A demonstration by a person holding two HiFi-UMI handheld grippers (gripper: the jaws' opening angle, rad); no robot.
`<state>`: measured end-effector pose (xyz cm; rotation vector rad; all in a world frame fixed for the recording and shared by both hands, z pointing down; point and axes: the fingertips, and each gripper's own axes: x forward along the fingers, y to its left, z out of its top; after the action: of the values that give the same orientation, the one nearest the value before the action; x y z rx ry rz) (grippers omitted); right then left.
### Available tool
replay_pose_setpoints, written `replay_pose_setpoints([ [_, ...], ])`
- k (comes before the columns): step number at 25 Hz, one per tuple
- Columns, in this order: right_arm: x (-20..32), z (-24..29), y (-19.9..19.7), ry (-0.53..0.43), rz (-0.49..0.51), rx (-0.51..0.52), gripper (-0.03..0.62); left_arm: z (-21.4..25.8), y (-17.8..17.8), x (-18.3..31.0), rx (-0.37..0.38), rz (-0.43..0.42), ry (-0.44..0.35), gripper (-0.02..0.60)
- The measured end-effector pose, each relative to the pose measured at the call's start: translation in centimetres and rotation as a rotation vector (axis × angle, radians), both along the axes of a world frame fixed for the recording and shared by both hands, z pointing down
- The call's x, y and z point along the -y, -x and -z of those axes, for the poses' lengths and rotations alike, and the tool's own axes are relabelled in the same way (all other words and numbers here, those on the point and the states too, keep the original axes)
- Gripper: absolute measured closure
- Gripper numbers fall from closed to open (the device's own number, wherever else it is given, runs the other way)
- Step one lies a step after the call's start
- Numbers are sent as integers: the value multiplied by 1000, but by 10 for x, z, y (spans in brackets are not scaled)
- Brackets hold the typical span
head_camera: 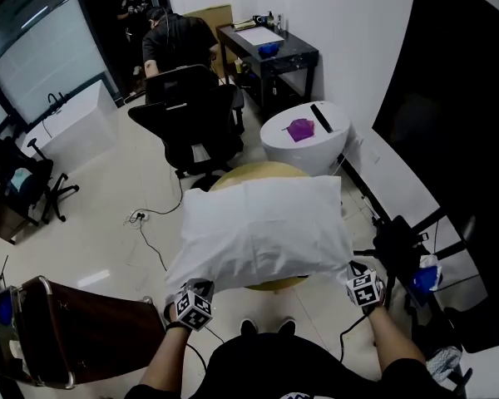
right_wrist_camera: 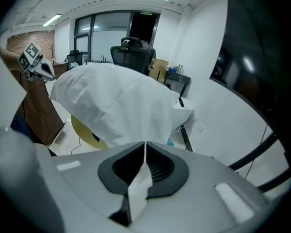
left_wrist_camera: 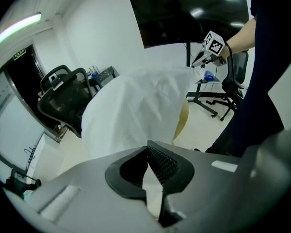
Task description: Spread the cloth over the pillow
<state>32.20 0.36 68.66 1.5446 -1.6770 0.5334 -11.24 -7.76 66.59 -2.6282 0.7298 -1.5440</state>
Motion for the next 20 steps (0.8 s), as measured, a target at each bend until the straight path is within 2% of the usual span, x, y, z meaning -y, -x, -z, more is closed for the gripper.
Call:
replay_pose_setpoints([
  [6, 12, 65, 16, -154, -13, 45, 522, 54, -2, 17, -83, -22, -87, 580],
  [11, 38, 112, 28, -251, -7, 62, 511, 89, -14, 27, -156, -73, -117, 503],
  [14, 58, 136, 22, -295, -16, 57, 511, 110, -24, 34, -187, -121, -137, 468],
  [20, 103, 172, -9, -347, -30, 26, 511, 138, -48, 54, -203, -194, -186, 460],
])
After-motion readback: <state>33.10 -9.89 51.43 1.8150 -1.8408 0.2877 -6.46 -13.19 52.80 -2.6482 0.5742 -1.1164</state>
